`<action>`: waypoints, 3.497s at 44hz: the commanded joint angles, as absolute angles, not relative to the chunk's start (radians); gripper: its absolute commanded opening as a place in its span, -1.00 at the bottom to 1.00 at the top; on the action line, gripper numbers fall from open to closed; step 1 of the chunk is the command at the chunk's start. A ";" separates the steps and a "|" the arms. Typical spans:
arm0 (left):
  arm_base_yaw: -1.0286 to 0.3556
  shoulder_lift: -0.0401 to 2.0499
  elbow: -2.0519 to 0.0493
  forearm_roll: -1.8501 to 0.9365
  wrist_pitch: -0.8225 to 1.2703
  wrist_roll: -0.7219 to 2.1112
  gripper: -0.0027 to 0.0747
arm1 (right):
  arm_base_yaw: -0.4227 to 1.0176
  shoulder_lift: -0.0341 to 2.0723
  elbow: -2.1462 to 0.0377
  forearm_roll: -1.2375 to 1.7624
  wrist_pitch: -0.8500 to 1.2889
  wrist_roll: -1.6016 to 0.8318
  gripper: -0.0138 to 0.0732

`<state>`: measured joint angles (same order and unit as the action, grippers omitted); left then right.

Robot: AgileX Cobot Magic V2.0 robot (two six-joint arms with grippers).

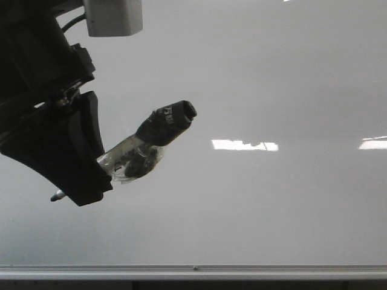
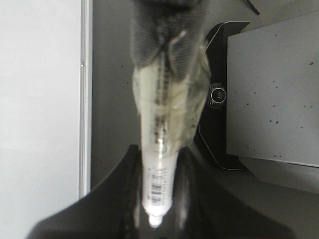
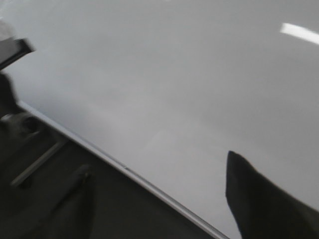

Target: Write number 4 on whiteboard

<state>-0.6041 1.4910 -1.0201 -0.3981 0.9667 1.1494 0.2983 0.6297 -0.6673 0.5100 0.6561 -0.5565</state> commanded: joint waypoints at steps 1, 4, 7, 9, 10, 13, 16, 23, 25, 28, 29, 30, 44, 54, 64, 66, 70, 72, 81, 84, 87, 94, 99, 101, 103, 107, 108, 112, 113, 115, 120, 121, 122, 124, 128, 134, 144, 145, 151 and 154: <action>-0.612 1.454 -1.055 -0.422 0.941 1.165 -0.98 | 0.377 0.727 -0.734 0.663 0.637 -0.773 0.60; -0.612 1.454 -1.055 -0.425 0.938 1.165 -0.98 | 0.437 0.794 -0.756 0.730 0.646 -0.885 0.60; -0.612 1.454 -1.055 -0.427 0.937 1.165 -0.98 | 0.479 0.869 -0.776 0.781 0.646 -0.951 0.60; -0.612 1.454 -1.055 -0.427 0.937 1.165 -0.98 | 0.503 0.926 -0.791 0.810 0.646 -0.982 0.60; -0.612 1.454 -1.055 -0.427 0.937 1.165 -0.98 | 0.514 0.957 -0.802 0.823 0.645 -1.002 0.60; -0.612 1.454 -1.055 -0.427 0.937 1.165 -0.98 | 0.536 1.028 -0.831 0.855 0.645 -1.050 0.60; -0.612 1.454 -1.055 -0.427 0.934 1.165 -0.98 | 0.556 1.100 -0.863 0.886 0.647 -1.094 0.60; -0.612 1.454 -1.055 -0.429 0.915 1.165 -0.98 | 0.602 1.234 -0.926 0.911 0.657 -1.146 0.60; -0.612 1.454 -1.055 -0.429 0.915 1.165 -0.98 | 0.614 1.271 -0.942 0.911 0.657 -1.159 0.60; -0.612 1.454 -1.055 -0.433 0.915 1.165 -0.98 | 0.625 1.309 -0.964 0.911 0.657 -1.163 0.60; -0.612 1.454 -1.055 -0.435 0.915 1.165 -0.98 | 0.626 1.324 -0.970 0.911 0.657 -1.163 0.60; -0.612 1.454 -1.055 -0.438 0.915 1.165 -0.98 | 0.627 1.335 -0.977 0.911 0.657 -1.163 0.60; -0.612 1.454 -1.055 -0.476 0.915 1.165 -0.98 | 0.627 1.425 -1.004 0.913 0.660 -1.163 0.45; -0.612 1.454 -1.055 -0.478 0.915 1.165 -0.98 | 0.627 1.428 -1.004 0.934 0.667 -1.163 -0.59; -0.612 1.454 -1.055 -0.493 0.896 1.159 -0.91 | 0.626 1.428 -1.004 0.933 0.676 -1.163 -0.85; -0.612 1.454 -1.055 -0.500 0.880 1.157 -0.78 | 0.622 1.428 -1.004 0.933 0.679 -1.163 -0.85; -0.612 1.454 -1.055 -0.507 0.848 1.149 -0.33 | 0.606 1.425 -1.004 0.933 0.692 -1.163 -0.85; -0.612 1.454 -1.055 -0.507 0.825 1.123 0.02 | 0.597 1.421 -1.003 0.933 0.699 -1.163 -0.84; -0.612 1.454 -1.055 -0.507 0.790 1.101 0.88 | 0.536 1.350 -0.945 0.934 0.688 -1.160 -0.82; -0.612 1.454 -1.055 -0.507 0.790 1.101 0.82 | 0.501 1.313 -0.903 0.934 0.682 -1.157 -0.82; -0.612 1.454 -1.055 -0.507 0.790 1.101 0.79 | 0.443 1.262 -0.858 0.934 0.681 -1.154 -0.82; -0.612 1.454 -1.055 -0.507 0.790 1.101 0.77 | 0.294 1.126 -0.773 0.934 0.663 -1.126 -0.82; -0.612 1.454 -1.055 -0.507 0.790 1.101 0.77 | 0.195 1.034 -0.755 0.934 0.663 -1.100 -0.82; -0.612 1.454 -1.055 -0.507 0.790 1.101 0.73 | 0.160 1.004 -0.752 0.934 0.663 -1.096 -0.82; -0.612 1.454 -1.055 -0.507 0.790 1.101 0.66 | 0.133 0.982 -0.748 0.934 0.659 -1.087 -0.82; -0.612 1.454 -1.055 -0.507 0.790 1.101 0.34 | 0.088 0.951 -0.747 0.934 0.644 -1.070 -0.82; -0.612 1.454 -1.055 -0.507 0.790 1.101 0.25 | 0.082 0.946 -0.747 0.936 0.639 -1.066 -0.82; -0.612 1.454 -1.055 -0.507 0.790 1.101 -0.25 | 0.073 0.943 -0.747 0.946 0.604 -1.066 -0.82; -0.612 1.454 -1.055 -0.507 0.790 1.101 -0.36 | 0.073 0.943 -0.747 0.947 0.600 -1.066 -0.82; -0.612 1.454 -1.055 -0.507 0.790 1.101 -0.60 | 0.073 0.943 -0.747 0.949 0.593 -1.066 -0.82; -0.612 1.454 -1.055 -0.507 0.790 1.101 -0.98 | 0.073 0.943 -0.747 0.952 0.588 -1.066 -0.82; -0.612 1.454 -1.055 -0.507 0.790 1.101 -0.98 | 0.073 0.943 -0.747 0.953 0.586 -1.066 -0.82; -0.612 1.454 -1.055 -0.507 0.790 1.101 -0.98 | 0.073 0.943 -0.747 0.953 0.585 -1.066 -0.82; -0.612 1.454 -1.055 -0.507 0.790 1.101 -0.98 | 0.073 0.943 -0.747 0.955 0.584 -1.066 -0.82; -0.612 1.454 -1.055 -0.507 0.790 1.101 -0.98 | 0.073 0.947 -0.747 0.997 0.552 -1.064 -0.82; -0.612 1.454 -1.055 -0.507 0.787 1.101 -0.98 | 0.073 0.990 -0.788 1.032 0.476 -1.064 -0.82; -0.612 1.454 -1.055 -0.507 0.787 1.101 -0.98 | 0.073 1.145 -0.946 1.034 0.455 -1.064 -0.82; -0.612 1.454 -1.055 -0.507 0.787 1.101 -0.98 | 0.073 1.165 -0.960 1.034 0.454 -1.064 -0.82; -0.612 1.454 -1.055 -0.507 0.787 1.101 -0.98 | 0.073 1.256 -1.035 1.034 0.448 -1.064 -0.82; -0.612 1.454 -1.055 -0.507 0.787 1.101 -0.98 | 0.073 1.287 -1.058 1.037 0.442 -1.064 -0.82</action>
<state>-0.6041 1.4910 -1.0250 -0.4692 0.8106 1.1098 0.0791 1.2806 -1.0041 0.9933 0.4796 -1.0659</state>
